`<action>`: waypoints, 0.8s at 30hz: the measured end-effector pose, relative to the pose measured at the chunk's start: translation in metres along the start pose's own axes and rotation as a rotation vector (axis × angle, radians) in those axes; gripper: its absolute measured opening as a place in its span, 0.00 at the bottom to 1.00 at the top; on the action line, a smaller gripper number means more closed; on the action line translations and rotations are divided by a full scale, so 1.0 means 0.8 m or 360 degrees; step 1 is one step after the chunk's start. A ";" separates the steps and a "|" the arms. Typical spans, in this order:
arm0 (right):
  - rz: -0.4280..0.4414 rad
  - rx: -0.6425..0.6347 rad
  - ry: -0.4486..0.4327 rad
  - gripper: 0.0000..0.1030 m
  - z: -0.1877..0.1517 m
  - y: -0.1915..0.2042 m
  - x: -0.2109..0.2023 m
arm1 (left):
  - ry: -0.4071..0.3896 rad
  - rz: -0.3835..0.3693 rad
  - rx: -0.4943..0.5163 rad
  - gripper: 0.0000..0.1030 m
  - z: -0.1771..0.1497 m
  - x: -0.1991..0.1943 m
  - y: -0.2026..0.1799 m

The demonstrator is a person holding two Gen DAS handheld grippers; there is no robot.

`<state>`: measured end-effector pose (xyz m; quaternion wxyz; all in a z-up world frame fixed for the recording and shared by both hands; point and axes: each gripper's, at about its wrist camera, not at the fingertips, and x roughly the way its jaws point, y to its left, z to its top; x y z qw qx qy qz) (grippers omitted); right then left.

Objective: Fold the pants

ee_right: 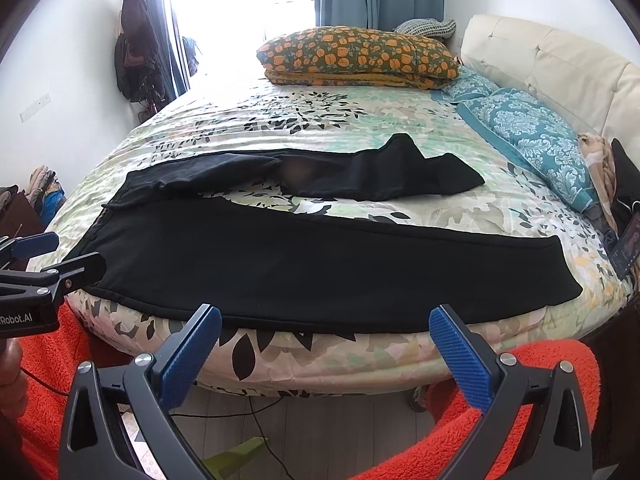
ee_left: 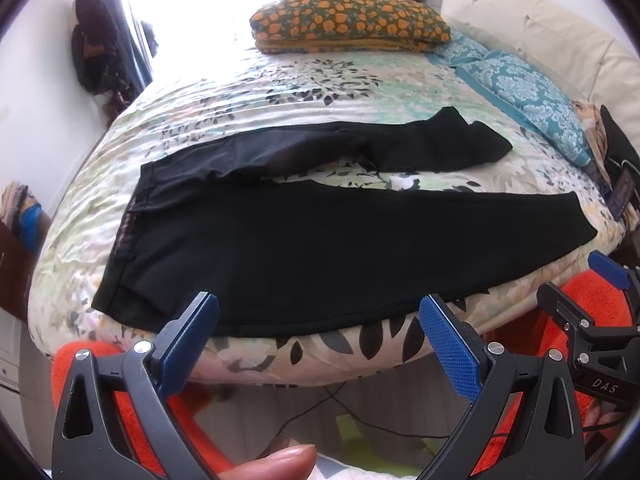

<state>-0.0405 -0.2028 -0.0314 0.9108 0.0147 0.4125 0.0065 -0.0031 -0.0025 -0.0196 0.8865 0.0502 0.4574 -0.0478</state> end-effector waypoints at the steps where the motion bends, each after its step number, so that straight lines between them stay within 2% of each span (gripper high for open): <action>1: 0.0006 0.0020 -0.0014 1.00 0.000 -0.003 -0.001 | 0.0000 -0.0002 0.0000 0.98 0.000 0.000 -0.001; 4: 0.0052 0.0091 -0.0026 1.00 -0.002 -0.013 0.001 | -0.0010 -0.0009 0.0006 0.98 -0.002 0.000 -0.002; 10: 0.0179 0.0176 0.0058 1.00 -0.007 -0.017 0.020 | 0.0039 -0.0010 0.0011 0.98 0.002 0.018 -0.005; 13: 0.0223 0.0190 0.0026 1.00 0.002 -0.022 0.023 | 0.0029 -0.0020 0.0007 0.98 0.011 0.022 -0.009; 15: 0.0307 0.0227 0.0031 1.00 0.012 -0.035 0.035 | 0.0012 -0.0024 0.0008 0.98 0.018 0.025 -0.010; 20: 0.0494 0.0298 0.0177 1.00 0.048 -0.103 0.109 | 0.0024 -0.0023 -0.0009 0.98 0.034 0.041 -0.012; 22: 0.0458 0.0333 0.0201 1.00 0.077 -0.155 0.146 | 0.0049 -0.0028 -0.0017 0.98 0.035 0.050 -0.013; 24: 0.0308 0.0405 0.0207 1.00 0.116 -0.220 0.186 | 0.0089 -0.0023 -0.0017 0.98 0.032 0.061 -0.015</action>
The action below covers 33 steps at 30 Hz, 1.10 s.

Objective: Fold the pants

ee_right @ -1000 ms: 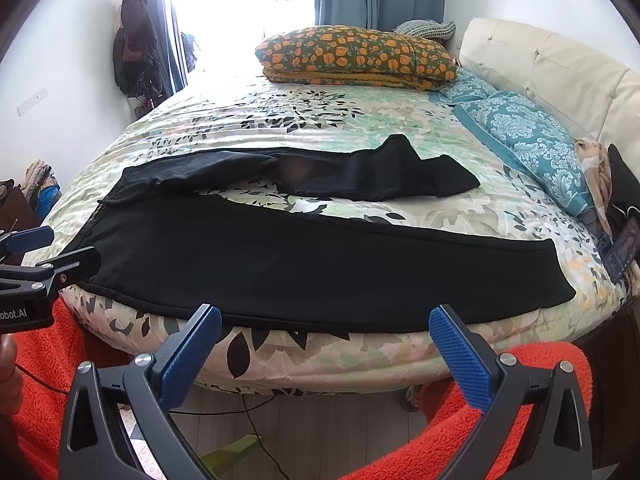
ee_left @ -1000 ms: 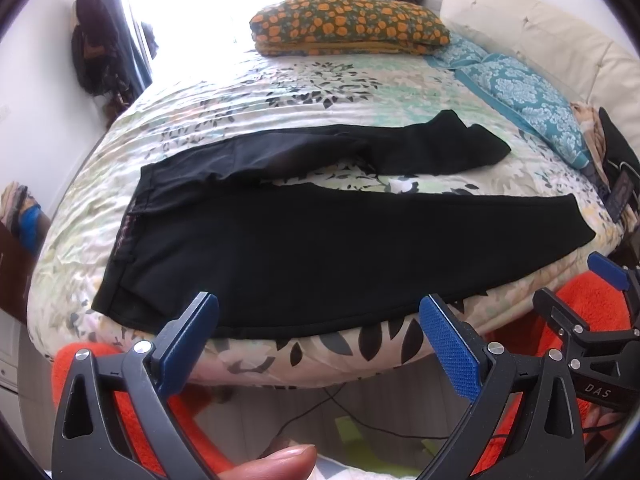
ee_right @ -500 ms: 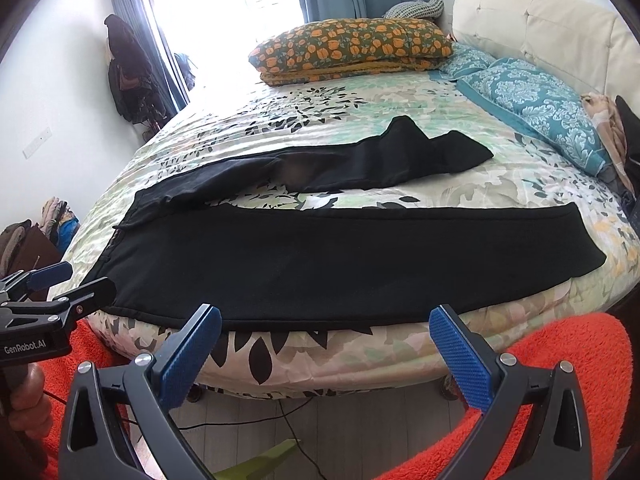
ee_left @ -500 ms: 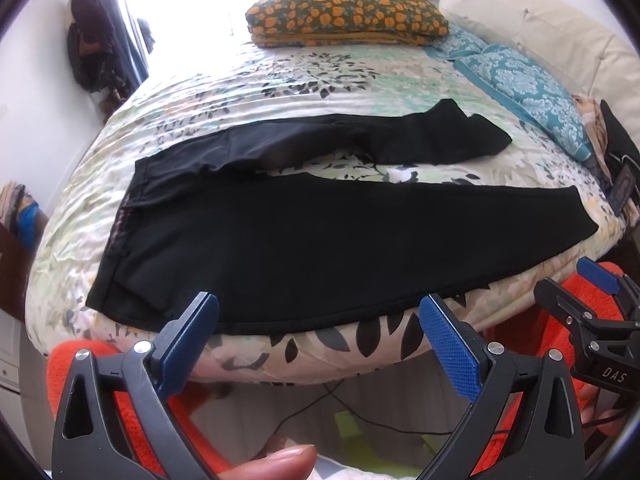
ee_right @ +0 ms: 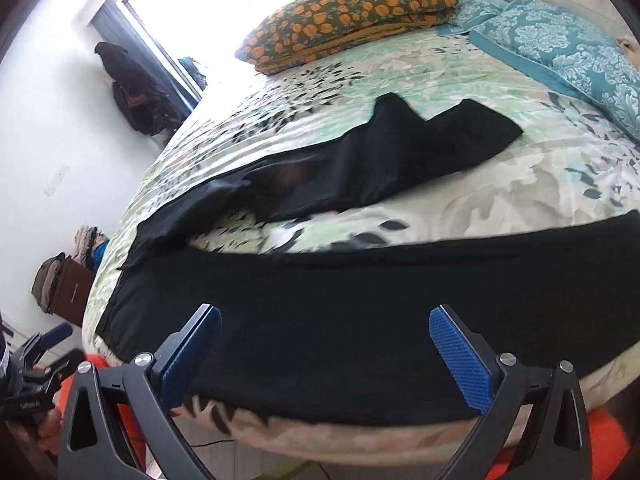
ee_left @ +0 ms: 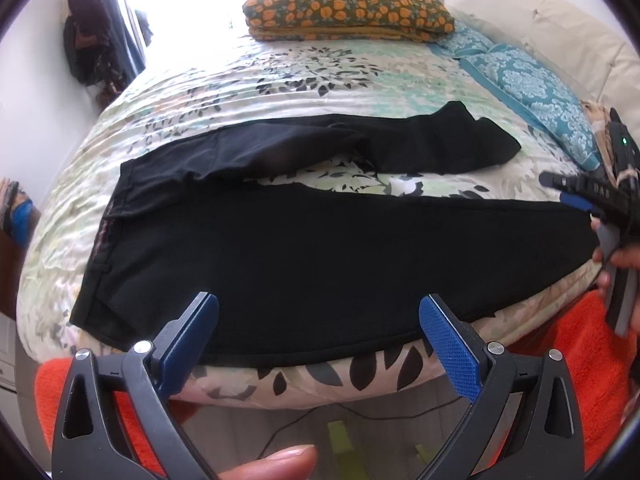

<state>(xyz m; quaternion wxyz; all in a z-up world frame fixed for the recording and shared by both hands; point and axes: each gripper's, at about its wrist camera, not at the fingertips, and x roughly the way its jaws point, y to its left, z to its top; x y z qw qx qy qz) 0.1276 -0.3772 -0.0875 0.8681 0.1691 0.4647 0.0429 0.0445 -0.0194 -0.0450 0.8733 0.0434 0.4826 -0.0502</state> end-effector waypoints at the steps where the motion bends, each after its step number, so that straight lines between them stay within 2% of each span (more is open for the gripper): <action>1: -0.0081 0.0035 -0.0011 1.00 0.034 -0.030 0.011 | 0.0022 0.0005 -0.0001 0.98 -0.001 0.006 -0.001; 4: -0.0267 0.0021 -0.0018 1.00 0.139 -0.099 0.051 | 0.0090 0.0017 -0.0011 0.98 -0.002 0.025 -0.003; 8: -0.0267 -0.0014 0.0162 1.00 0.249 -0.147 0.135 | 0.0164 0.0054 0.0004 0.98 0.002 0.048 -0.010; 12: -0.0349 -0.0170 0.0353 0.99 0.293 -0.144 0.223 | 0.0198 0.0087 0.0010 0.98 0.011 0.065 -0.011; 13: -0.0346 -0.0197 0.0407 0.95 0.297 -0.144 0.243 | 0.0207 0.0092 0.0008 0.98 0.013 0.069 -0.011; 15: -0.0289 -0.0233 0.0557 0.72 0.297 -0.140 0.279 | 0.0234 0.0104 0.0009 0.98 0.014 0.079 -0.009; 16: -0.0293 -0.0283 0.0631 0.51 0.296 -0.137 0.292 | 0.0253 0.0111 0.0009 0.98 0.015 0.084 -0.009; 17: -0.0307 -0.0365 0.0647 0.41 0.296 -0.128 0.293 | 0.0271 0.0117 0.0007 0.98 0.015 0.089 -0.009; 18: -0.0267 -0.0423 0.0647 0.24 0.299 -0.121 0.287 | 0.0286 0.0116 0.0001 0.98 0.015 0.095 -0.008; 19: -0.0306 -0.0483 0.0594 0.12 0.305 -0.112 0.276 | 0.0297 0.0111 -0.0008 0.98 0.015 0.099 -0.007; 21: -0.0545 -0.0661 0.0372 0.12 0.322 -0.099 0.248 | 0.0315 0.0105 -0.0027 0.98 0.015 0.107 -0.006; 23: -0.0775 -0.0718 0.0134 0.12 0.345 -0.105 0.228 | 0.0315 0.0097 -0.0044 0.98 0.018 0.111 -0.006; 26: -0.0791 -0.0529 0.0033 0.16 0.365 -0.136 0.234 | 0.0305 0.0094 -0.0043 0.98 0.022 0.113 -0.009; 28: -0.0823 -0.0453 0.0072 0.17 0.358 -0.148 0.262 | 0.0288 0.0119 -0.0036 0.98 0.026 0.114 -0.008; 30: -0.0841 -0.0350 0.0161 0.31 0.340 -0.160 0.292 | 0.0278 0.0158 -0.0040 0.98 0.036 0.120 -0.002; 31: -0.0863 -0.0311 0.0159 0.56 0.330 -0.165 0.295 | 0.0263 0.0175 -0.0048 0.98 0.044 0.123 0.004; 32: -0.0890 -0.0285 0.0096 0.78 0.321 -0.164 0.288 | 0.0227 0.0202 -0.0058 0.98 0.055 0.125 0.014; 33: -0.0914 -0.0267 -0.0002 0.80 0.314 -0.159 0.273 | 0.0170 0.0239 -0.0070 0.98 0.069 0.128 0.025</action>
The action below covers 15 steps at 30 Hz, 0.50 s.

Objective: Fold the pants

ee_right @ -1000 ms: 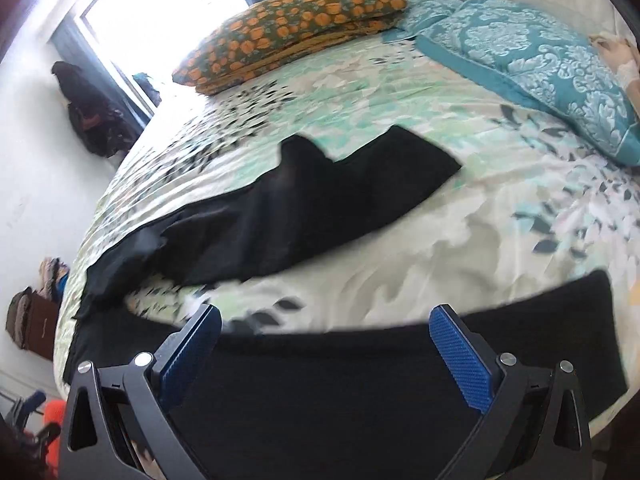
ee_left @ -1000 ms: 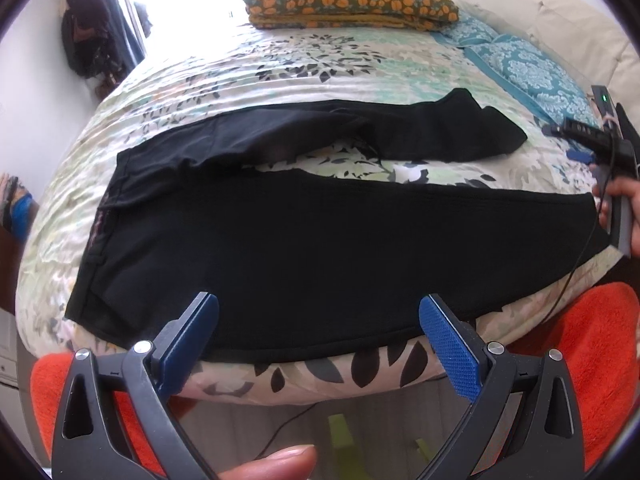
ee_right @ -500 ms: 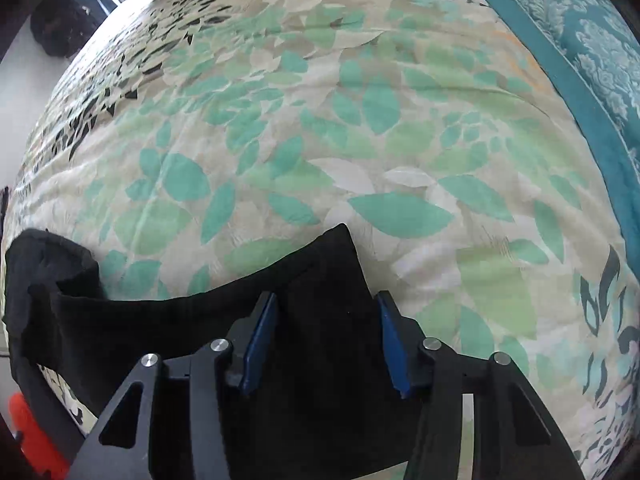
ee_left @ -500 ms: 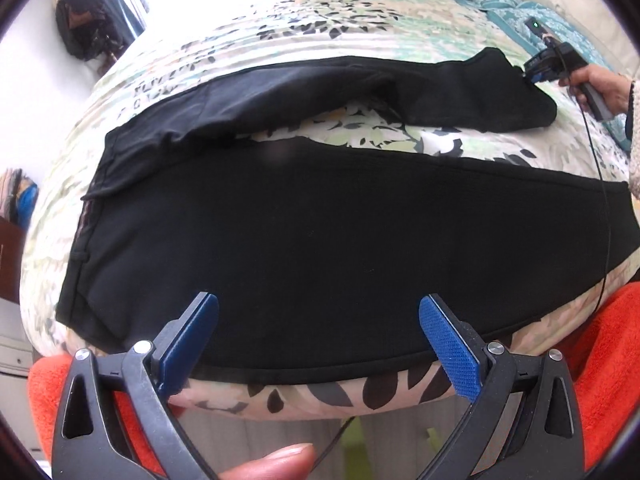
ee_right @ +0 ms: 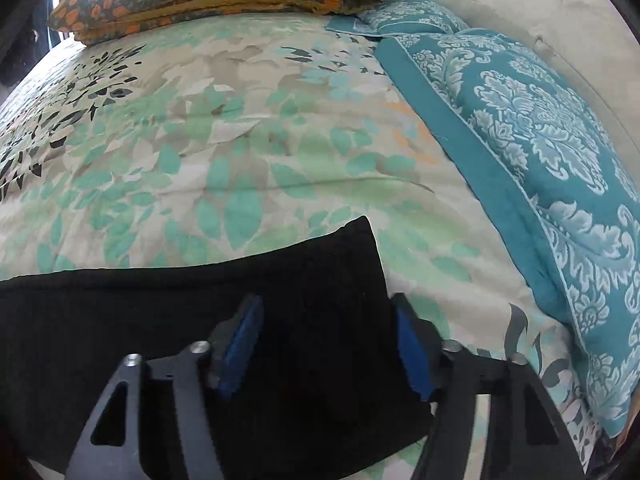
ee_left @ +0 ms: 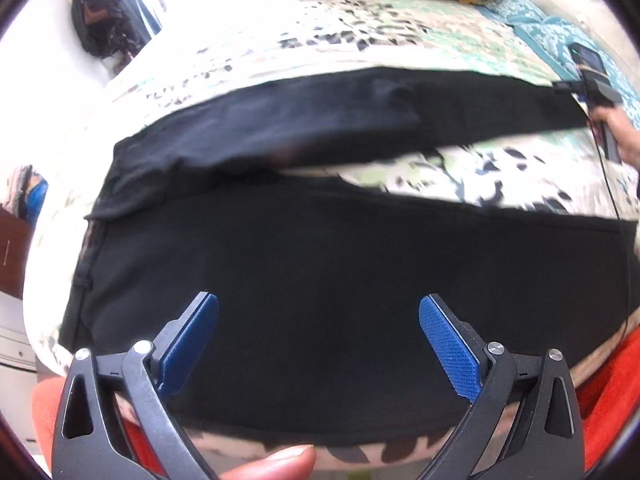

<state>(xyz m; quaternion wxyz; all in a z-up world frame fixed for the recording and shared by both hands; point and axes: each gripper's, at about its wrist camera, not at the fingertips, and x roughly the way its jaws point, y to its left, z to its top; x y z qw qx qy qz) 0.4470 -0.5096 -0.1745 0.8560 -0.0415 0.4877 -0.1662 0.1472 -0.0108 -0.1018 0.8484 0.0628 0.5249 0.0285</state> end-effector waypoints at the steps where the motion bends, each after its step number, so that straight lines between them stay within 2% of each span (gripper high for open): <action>1: -0.0029 0.0031 -0.0079 0.80 -0.007 -0.002 -0.020 | -0.0064 0.0040 -0.0021 0.98 0.016 0.003 0.012; 3: -0.0009 0.0054 -0.0176 0.83 -0.021 0.007 -0.062 | -0.0169 0.0125 -0.0081 0.98 0.053 0.017 0.035; 6: 0.0334 0.0033 -0.0185 0.89 -0.047 0.056 -0.115 | -0.0261 0.0246 -0.0163 0.98 0.106 0.059 0.060; 8: 0.0527 -0.0038 -0.0121 0.94 -0.066 0.115 -0.136 | -0.0194 0.0336 -0.0181 0.98 0.134 0.107 0.070; 9: 0.0616 -0.0092 -0.0071 0.95 -0.077 0.149 -0.140 | -0.0122 0.0390 -0.0199 0.98 0.143 0.135 0.078; 11: 0.0730 -0.0231 0.0015 0.95 -0.101 0.219 -0.141 | 0.0078 0.0422 -0.0204 0.98 0.150 0.188 0.089; 12: 0.0754 -0.0317 0.0085 0.95 -0.112 0.253 -0.134 | 0.0143 0.0409 -0.0211 1.00 0.148 0.206 0.095; 13: 0.0749 -0.0396 0.0201 0.95 -0.125 0.283 -0.119 | 0.0139 0.0352 -0.0242 1.00 0.145 0.211 0.103; 14: 0.0677 -0.0439 0.0243 0.98 -0.135 0.301 -0.112 | 0.0128 0.0331 -0.0274 1.00 0.142 0.204 0.110; 15: 0.0633 -0.0433 0.0157 0.99 -0.139 0.303 -0.121 | 0.0152 0.0380 -0.0289 0.99 0.140 0.195 0.115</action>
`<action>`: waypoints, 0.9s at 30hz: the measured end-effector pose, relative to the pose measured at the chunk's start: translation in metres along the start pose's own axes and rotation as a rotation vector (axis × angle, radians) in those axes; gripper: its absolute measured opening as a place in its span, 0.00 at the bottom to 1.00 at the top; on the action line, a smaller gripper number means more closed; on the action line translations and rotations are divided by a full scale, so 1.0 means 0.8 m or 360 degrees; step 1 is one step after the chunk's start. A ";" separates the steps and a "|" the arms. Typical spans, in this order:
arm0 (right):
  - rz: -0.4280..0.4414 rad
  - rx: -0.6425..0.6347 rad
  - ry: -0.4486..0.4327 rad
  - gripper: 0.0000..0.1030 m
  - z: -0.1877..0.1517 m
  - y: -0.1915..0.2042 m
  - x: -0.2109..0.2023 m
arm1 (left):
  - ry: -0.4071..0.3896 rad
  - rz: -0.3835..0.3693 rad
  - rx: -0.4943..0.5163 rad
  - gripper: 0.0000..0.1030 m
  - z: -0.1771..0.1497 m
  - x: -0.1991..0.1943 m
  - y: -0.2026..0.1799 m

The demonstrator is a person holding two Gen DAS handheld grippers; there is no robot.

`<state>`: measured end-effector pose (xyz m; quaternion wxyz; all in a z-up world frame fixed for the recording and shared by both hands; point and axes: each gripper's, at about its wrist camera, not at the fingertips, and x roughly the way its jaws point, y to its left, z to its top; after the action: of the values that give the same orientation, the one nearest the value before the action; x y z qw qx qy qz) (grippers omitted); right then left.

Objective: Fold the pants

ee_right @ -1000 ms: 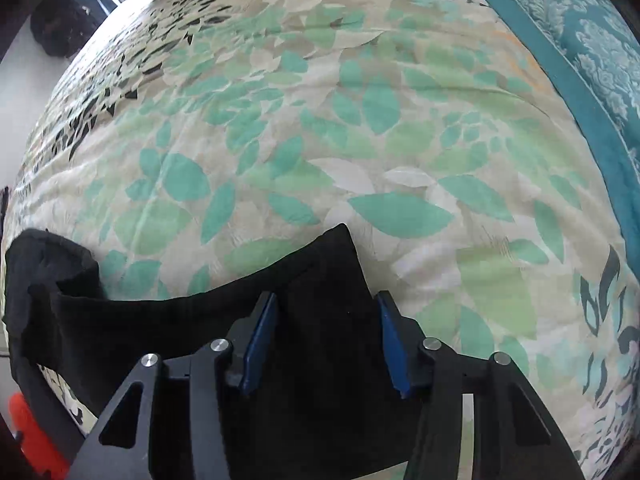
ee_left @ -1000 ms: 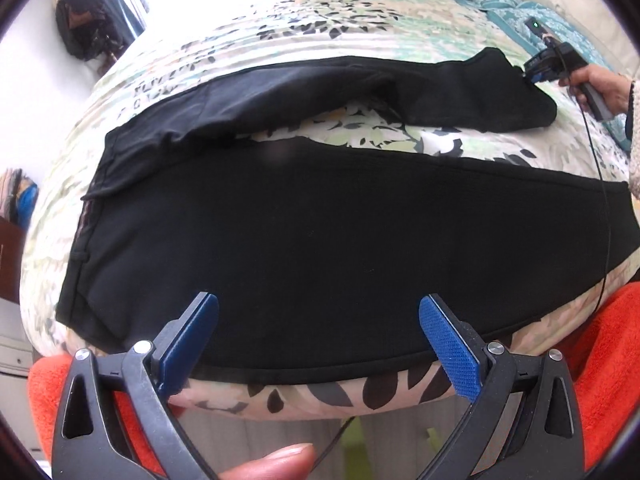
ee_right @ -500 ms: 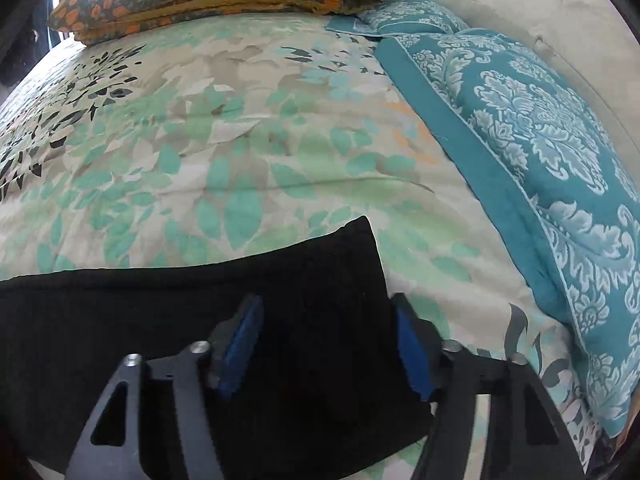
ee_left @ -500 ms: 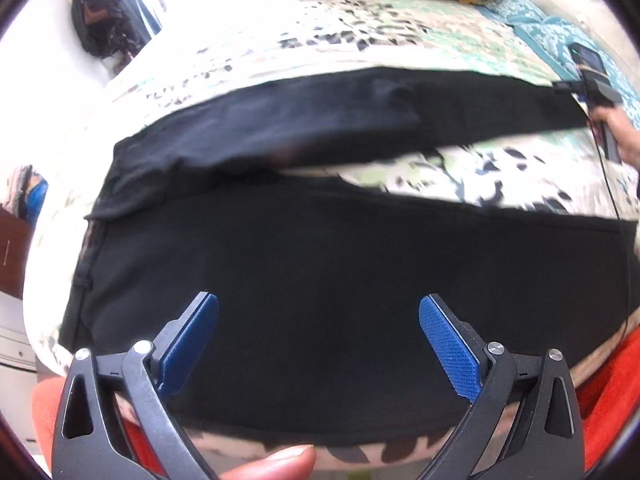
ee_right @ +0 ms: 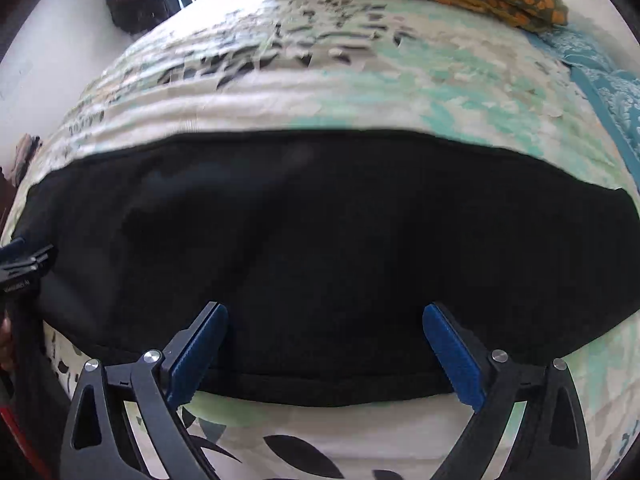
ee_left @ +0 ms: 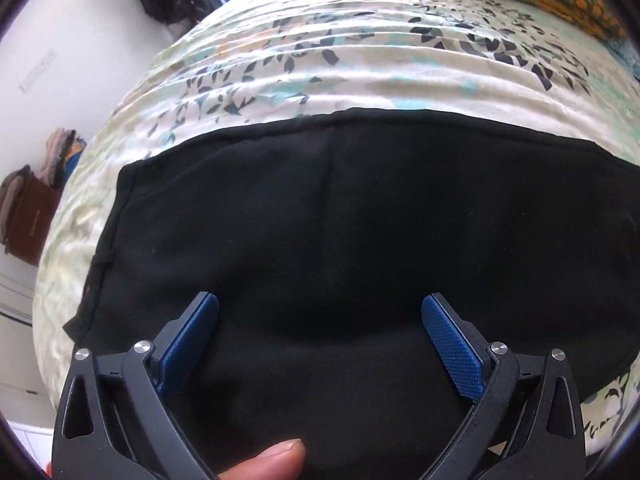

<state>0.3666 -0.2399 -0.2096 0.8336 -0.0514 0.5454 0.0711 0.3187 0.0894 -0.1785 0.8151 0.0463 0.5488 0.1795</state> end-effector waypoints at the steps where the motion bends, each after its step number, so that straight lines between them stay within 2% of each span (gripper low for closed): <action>1: -0.0016 0.0014 -0.0025 0.98 -0.001 0.004 -0.010 | -0.0007 0.0035 -0.0002 0.98 -0.005 -0.014 0.008; 5: 0.0008 0.0079 -0.0187 0.98 -0.041 0.013 -0.099 | -0.0215 -0.0090 0.0117 0.98 -0.065 -0.096 0.022; 10: 0.0077 0.0188 -0.0201 0.99 -0.159 0.044 -0.190 | -0.0189 -0.0278 0.0222 0.98 -0.180 -0.146 0.024; 13: 0.0068 0.0262 -0.0176 0.99 -0.235 0.068 -0.212 | -0.0226 -0.0318 0.0304 0.98 -0.238 -0.159 0.005; 16: -0.0046 0.0282 -0.0171 0.99 -0.301 0.088 -0.209 | -0.0220 -0.0323 0.0372 0.98 -0.270 -0.149 -0.019; 17: -0.0070 0.0271 -0.0123 0.99 -0.317 0.091 -0.200 | -0.0199 -0.0323 0.0401 0.98 -0.276 -0.140 -0.025; 18: -0.0060 0.0268 -0.0021 0.99 -0.327 0.091 -0.187 | -0.0202 -0.0320 0.0402 0.99 -0.280 -0.135 -0.025; 19: -0.0052 0.0285 0.0020 0.99 -0.332 0.090 -0.182 | -0.0232 -0.0337 0.0384 0.99 -0.282 -0.137 -0.022; 21: -0.0095 0.0300 -0.0097 0.99 -0.333 0.087 -0.202 | -0.0241 -0.0324 0.0383 0.98 -0.284 -0.145 -0.017; 24: -0.0179 0.0281 -0.0295 0.99 -0.329 0.089 -0.234 | -0.0354 -0.0344 0.0342 0.98 -0.285 -0.162 0.008; 25: -0.0197 0.0293 -0.0331 0.99 -0.330 0.088 -0.237 | -0.0365 -0.0348 0.0339 0.98 -0.285 -0.166 0.012; 27: -0.0235 0.0331 -0.0316 1.00 -0.334 0.082 -0.228 | -0.0351 -0.0352 0.0334 0.98 -0.287 -0.163 0.015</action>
<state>0.0420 -0.2305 -0.1497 0.8872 0.0025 0.4595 -0.0425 0.0628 0.0279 -0.1508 0.8758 0.0898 0.4736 0.0244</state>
